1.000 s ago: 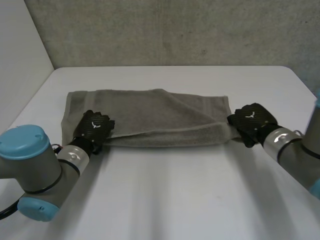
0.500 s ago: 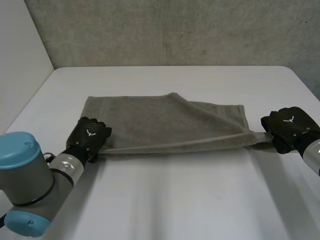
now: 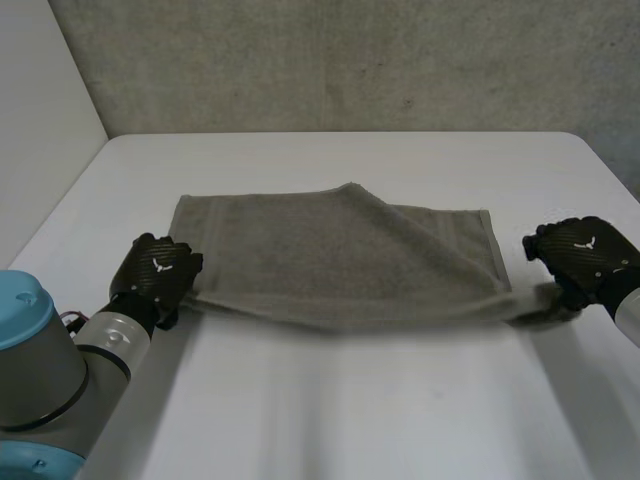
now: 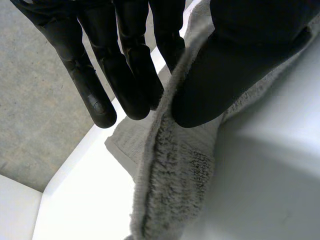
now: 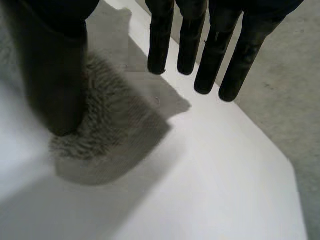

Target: Fold the towel.

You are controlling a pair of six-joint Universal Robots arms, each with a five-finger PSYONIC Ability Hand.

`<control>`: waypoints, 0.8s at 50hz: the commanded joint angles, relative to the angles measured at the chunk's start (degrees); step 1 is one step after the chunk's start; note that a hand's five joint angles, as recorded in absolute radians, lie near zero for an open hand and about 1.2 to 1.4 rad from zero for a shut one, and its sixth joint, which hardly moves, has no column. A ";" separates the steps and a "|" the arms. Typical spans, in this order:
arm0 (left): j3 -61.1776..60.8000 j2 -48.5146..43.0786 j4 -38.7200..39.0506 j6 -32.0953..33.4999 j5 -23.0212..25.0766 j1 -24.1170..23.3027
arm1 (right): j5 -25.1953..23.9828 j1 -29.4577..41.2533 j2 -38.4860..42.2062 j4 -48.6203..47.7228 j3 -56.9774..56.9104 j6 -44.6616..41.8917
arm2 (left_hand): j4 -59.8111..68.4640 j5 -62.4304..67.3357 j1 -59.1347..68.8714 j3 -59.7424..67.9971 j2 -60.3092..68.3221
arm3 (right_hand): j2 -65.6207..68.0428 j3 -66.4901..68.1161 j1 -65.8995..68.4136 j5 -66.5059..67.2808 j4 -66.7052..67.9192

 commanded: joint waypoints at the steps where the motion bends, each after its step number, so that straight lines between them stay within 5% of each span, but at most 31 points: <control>1: 0.02 -0.20 0.07 -0.04 0.23 0.14 | -3.33 -0.10 0.72 7.13 -1.53 3.25 | 10.76 12.32 13.57 10.84 10.80 | -5.22 -5.32 -5.10 -4.06 -5.57; 19: -0.33 -0.55 0.07 0.22 0.31 -0.30 | -3.16 0.16 4.68 9.34 -3.20 5.54 | 10.76 12.32 13.57 10.84 10.80 | -2.20 -2.30 -2.08 -1.04 -2.55; 22: -0.24 -0.64 0.07 0.22 0.31 0.05 | -3.16 0.16 5.03 9.34 -3.20 5.45 | 10.76 12.32 13.57 10.84 10.80 | 12.60 12.50 12.72 13.76 12.26; 26: -0.16 -0.64 0.16 0.31 0.31 0.31 | -4.30 -0.19 4.33 8.82 -2.94 6.06 | 10.76 12.32 13.57 10.84 10.80 | 50.69 50.58 50.81 51.84 50.34; 40: 0.46 -1.34 0.33 0.75 -0.04 1.81 | -5.27 -7.75 -2.09 5.56 -3.20 10.20 | 9.77 11.33 12.58 9.85 9.81 | 50.73 50.62 50.85 51.89 50.38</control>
